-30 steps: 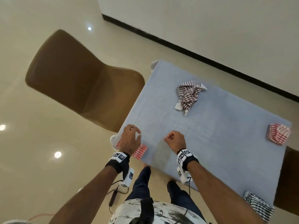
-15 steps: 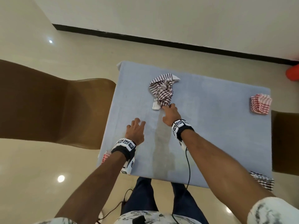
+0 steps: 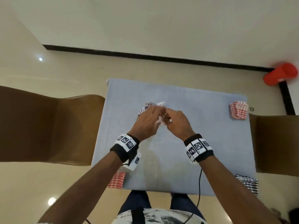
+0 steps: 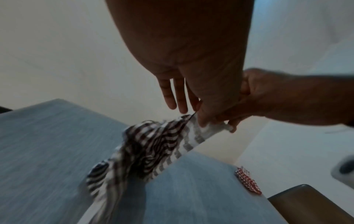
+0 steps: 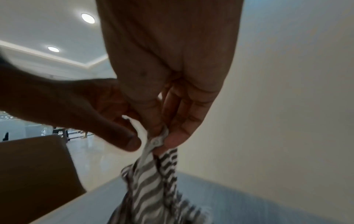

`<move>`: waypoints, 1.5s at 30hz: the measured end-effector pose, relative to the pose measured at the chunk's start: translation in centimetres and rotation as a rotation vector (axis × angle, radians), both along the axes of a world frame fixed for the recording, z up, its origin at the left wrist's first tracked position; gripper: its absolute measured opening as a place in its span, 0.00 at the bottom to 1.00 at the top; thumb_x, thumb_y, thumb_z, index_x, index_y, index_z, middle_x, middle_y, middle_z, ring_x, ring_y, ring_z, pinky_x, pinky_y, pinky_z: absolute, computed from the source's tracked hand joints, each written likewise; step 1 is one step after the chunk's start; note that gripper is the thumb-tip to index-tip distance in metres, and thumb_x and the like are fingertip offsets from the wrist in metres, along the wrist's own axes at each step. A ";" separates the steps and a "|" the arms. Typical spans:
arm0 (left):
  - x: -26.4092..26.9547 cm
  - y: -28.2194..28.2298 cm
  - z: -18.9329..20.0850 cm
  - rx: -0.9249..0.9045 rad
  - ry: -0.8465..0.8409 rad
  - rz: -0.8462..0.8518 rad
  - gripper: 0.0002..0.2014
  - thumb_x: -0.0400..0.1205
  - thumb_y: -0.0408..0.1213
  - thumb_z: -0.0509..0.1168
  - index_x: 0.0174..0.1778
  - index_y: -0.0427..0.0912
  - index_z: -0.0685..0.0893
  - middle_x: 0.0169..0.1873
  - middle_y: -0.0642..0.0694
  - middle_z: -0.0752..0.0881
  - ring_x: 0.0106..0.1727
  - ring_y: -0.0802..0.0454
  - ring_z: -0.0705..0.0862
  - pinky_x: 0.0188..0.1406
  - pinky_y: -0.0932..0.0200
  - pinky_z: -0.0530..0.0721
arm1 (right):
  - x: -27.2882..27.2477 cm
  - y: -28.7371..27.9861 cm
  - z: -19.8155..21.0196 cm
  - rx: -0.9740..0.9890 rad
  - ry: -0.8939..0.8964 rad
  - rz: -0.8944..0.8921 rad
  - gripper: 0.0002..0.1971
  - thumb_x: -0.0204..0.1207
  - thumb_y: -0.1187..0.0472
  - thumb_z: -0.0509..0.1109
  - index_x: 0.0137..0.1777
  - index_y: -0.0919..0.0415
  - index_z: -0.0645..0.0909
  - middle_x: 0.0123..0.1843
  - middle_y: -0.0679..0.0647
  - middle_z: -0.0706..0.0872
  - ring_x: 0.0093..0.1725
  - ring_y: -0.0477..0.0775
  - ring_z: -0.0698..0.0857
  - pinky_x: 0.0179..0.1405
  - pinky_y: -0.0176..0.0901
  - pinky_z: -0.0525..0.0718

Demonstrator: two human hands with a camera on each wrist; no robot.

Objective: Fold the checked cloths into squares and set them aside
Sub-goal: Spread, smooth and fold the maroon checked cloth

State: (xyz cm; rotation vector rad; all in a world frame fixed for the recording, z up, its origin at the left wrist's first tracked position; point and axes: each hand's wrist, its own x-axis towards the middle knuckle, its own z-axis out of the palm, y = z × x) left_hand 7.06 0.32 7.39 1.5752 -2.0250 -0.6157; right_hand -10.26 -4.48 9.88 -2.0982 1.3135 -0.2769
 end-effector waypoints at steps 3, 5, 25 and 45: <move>-2.2 -1.1 4.1 -0.047 -0.006 0.019 0.14 0.84 0.35 0.69 0.66 0.43 0.82 0.50 0.46 0.91 0.47 0.44 0.89 0.41 0.55 0.80 | -2.4 -1.6 5.6 -0.115 0.042 0.049 0.09 0.79 0.57 0.69 0.51 0.49 0.91 0.43 0.48 0.93 0.41 0.50 0.89 0.40 0.48 0.87; -2.7 -1.0 5.2 -0.108 0.034 0.080 0.09 0.86 0.41 0.68 0.61 0.46 0.85 0.46 0.51 0.91 0.45 0.48 0.89 0.39 0.57 0.80 | -3.5 -1.7 7.9 -0.143 -0.012 0.038 0.10 0.77 0.56 0.68 0.46 0.48 0.93 0.42 0.47 0.91 0.41 0.47 0.87 0.40 0.43 0.84; -16.6 -0.8 23.6 -0.186 0.408 -0.066 0.16 0.83 0.29 0.71 0.67 0.42 0.84 0.56 0.55 0.92 0.57 0.58 0.91 0.58 0.58 0.89 | -19.2 -1.2 24.6 -0.184 -0.434 0.113 0.07 0.80 0.61 0.77 0.57 0.53 0.89 0.46 0.43 0.93 0.47 0.45 0.91 0.42 0.27 0.81; -16.8 -1.8 29.7 -0.059 0.274 -0.300 0.15 0.85 0.43 0.72 0.35 0.38 0.87 0.28 0.49 0.83 0.30 0.59 0.76 0.33 0.62 0.71 | -25.4 -1.2 28.6 -0.383 -0.442 0.198 0.07 0.81 0.61 0.76 0.57 0.53 0.93 0.50 0.38 0.93 0.49 0.42 0.91 0.45 0.29 0.83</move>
